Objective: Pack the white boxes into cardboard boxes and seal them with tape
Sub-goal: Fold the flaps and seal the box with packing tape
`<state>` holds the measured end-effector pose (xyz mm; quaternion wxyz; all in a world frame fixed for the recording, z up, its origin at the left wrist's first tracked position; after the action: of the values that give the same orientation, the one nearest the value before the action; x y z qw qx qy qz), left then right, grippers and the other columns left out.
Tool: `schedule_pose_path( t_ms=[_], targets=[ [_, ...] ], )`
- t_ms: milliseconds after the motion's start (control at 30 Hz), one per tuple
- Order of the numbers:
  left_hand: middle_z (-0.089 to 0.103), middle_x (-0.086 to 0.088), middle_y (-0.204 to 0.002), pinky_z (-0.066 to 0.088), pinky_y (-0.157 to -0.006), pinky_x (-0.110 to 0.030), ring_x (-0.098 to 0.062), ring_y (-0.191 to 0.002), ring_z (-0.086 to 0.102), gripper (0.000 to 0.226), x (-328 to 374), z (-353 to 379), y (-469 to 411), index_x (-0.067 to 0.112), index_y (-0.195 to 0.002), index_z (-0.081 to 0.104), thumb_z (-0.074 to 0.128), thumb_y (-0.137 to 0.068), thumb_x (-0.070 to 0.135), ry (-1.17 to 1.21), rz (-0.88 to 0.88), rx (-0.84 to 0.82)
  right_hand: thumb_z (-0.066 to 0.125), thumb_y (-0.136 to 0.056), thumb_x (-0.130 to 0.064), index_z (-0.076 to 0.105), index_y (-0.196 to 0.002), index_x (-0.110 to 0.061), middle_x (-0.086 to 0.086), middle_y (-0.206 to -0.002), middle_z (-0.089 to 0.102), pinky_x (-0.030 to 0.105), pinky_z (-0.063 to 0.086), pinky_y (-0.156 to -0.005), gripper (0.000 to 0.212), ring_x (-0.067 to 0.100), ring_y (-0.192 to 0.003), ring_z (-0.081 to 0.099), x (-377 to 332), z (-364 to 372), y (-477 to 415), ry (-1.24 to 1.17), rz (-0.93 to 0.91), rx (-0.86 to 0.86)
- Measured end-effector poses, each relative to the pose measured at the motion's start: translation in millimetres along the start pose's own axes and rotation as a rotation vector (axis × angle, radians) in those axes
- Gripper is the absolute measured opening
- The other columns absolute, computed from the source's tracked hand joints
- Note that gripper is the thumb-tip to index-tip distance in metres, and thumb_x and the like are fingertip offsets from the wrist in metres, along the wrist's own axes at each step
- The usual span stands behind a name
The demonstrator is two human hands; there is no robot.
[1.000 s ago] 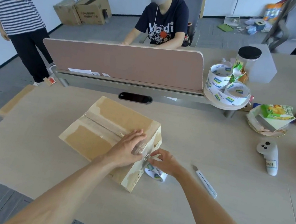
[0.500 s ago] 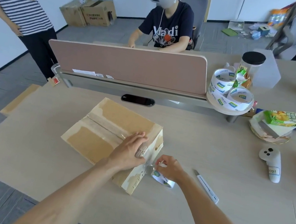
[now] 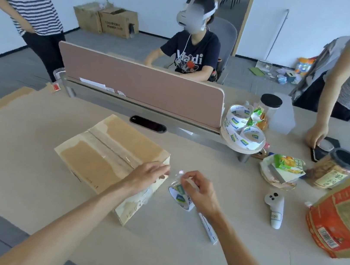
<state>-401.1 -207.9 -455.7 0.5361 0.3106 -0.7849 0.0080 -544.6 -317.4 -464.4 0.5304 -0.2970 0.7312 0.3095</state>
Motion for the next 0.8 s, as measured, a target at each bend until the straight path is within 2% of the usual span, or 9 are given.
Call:
schedule_pose_path(
  t_ms=[100, 200, 300, 367, 467, 533, 667, 733, 800],
  targets=[
    [0.070, 0.018, -0.101, 0.049, -0.090, -0.025, -0.003, -0.099, 0.064, 0.035, 22, -3, 23, 0.035, -0.095, 0.070, 0.064, -0.078, 0.065, 0.045, 0.079, 0.032, 0.060, -0.094, -0.024, 0.065, -0.093, -0.026, -0.017, -0.073, 0.062, 0.017, 0.043, -0.067, 0.006, 0.003, -0.072, 0.057, -37, 2, -8, 0.017, -0.061, -0.012],
    [0.070, 0.014, -0.093, 0.046, -0.070, -0.009, 0.001, -0.085, 0.064, 0.022, 35, -30, 28, 0.026, -0.093, 0.070, 0.071, -0.083, 0.046, 0.077, 0.139, 0.214, 0.054, -0.096, -0.016, 0.067, -0.096, -0.025, -0.006, -0.082, 0.068, 0.023, 0.047, -0.066, 0.016, 0.011, -0.074, 0.061, -65, 17, -19, 0.045, -0.109, -0.054],
    [0.070, 0.009, -0.085, 0.044, -0.061, -0.009, -0.004, -0.079, 0.063, 0.010, 38, -59, 16, 0.024, -0.085, 0.070, 0.072, -0.084, 0.033, 0.077, 0.163, 0.309, 0.055, -0.091, -0.019, 0.066, -0.102, -0.027, -0.002, -0.091, 0.069, 0.021, 0.048, -0.068, 0.018, 0.015, -0.084, 0.063, -87, 34, -36, 0.068, -0.127, -0.085],
    [0.071, 0.007, -0.086, 0.047, -0.066, -0.013, -0.007, -0.081, 0.064, 0.009, 37, -82, -2, 0.020, -0.087, 0.070, 0.071, -0.086, 0.029, 0.093, 0.169, 0.326, 0.057, -0.082, -0.024, 0.063, -0.113, -0.030, -0.002, -0.084, 0.064, 0.021, 0.043, -0.070, 0.032, 0.012, -0.079, 0.058, -97, 44, -51, 0.066, -0.134, -0.086],
    [0.071, 0.005, -0.087, 0.048, -0.070, -0.019, -0.008, -0.081, 0.064, 0.013, 34, -124, -35, 0.016, -0.091, 0.070, 0.067, -0.089, 0.028, 0.144, 0.158, 0.350, 0.060, -0.090, -0.012, 0.026, -0.150, -0.043, 0.022, -0.072, 0.039, 0.021, 0.033, -0.065, 0.076, 0.016, -0.069, 0.040, -111, 56, -77, -0.005, -0.182, -0.060],
    [0.067, 0.002, -0.081, 0.042, -0.058, -0.012, -0.007, -0.071, 0.060, 0.012, 33, -146, -59, 0.012, -0.090, 0.067, 0.064, -0.092, 0.024, 0.227, 0.156, 0.329, 0.062, -0.090, -0.020, 0.015, -0.152, -0.048, 0.027, -0.071, 0.041, 0.026, 0.033, -0.069, 0.083, 0.018, -0.071, 0.041, -120, 58, -95, -0.031, -0.212, 0.004],
    [0.067, -0.002, -0.077, 0.051, -0.068, -0.017, -0.011, -0.069, 0.059, 0.012, 48, -168, -114, 0.010, -0.088, 0.067, 0.066, -0.091, 0.022, 0.250, 0.219, 0.188, 0.061, -0.097, -0.022, 0.025, -0.152, -0.036, -0.003, -0.055, 0.037, 0.019, 0.029, -0.058, 0.067, 0.010, -0.059, 0.034, -129, 52, -131, 0.007, -0.224, 0.221],
    [0.067, -0.001, -0.080, 0.044, -0.066, -0.013, -0.014, -0.074, 0.059, 0.013, 66, -167, -139, 0.009, -0.089, 0.067, 0.066, -0.091, 0.022, 0.147, 0.266, 0.116, 0.060, -0.097, -0.026, 0.027, -0.152, -0.031, -0.009, -0.054, 0.032, 0.016, 0.028, -0.056, 0.065, 0.009, -0.056, 0.031, -132, 41, -142, 0.034, -0.217, 0.338],
    [0.070, -0.003, -0.085, 0.046, -0.075, -0.022, -0.018, -0.082, 0.063, 0.013, 85, -162, -161, 0.009, -0.088, 0.067, 0.065, -0.091, 0.022, 0.084, 0.299, 0.073, 0.061, -0.093, -0.034, 0.027, -0.153, -0.026, -0.012, -0.051, 0.030, 0.016, 0.028, -0.054, 0.070, 0.008, -0.053, 0.030, -136, 27, -147, 0.074, -0.209, 0.443]
  ],
)
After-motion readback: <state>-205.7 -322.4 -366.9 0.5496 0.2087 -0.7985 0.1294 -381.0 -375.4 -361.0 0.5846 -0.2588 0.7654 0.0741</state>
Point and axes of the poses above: each hand's wrist, its own y-axis away from the middle knuckle, its own z-axis out of the palm, x = y × z, the point moved 9 cm from there along -y, towards the middle knuckle
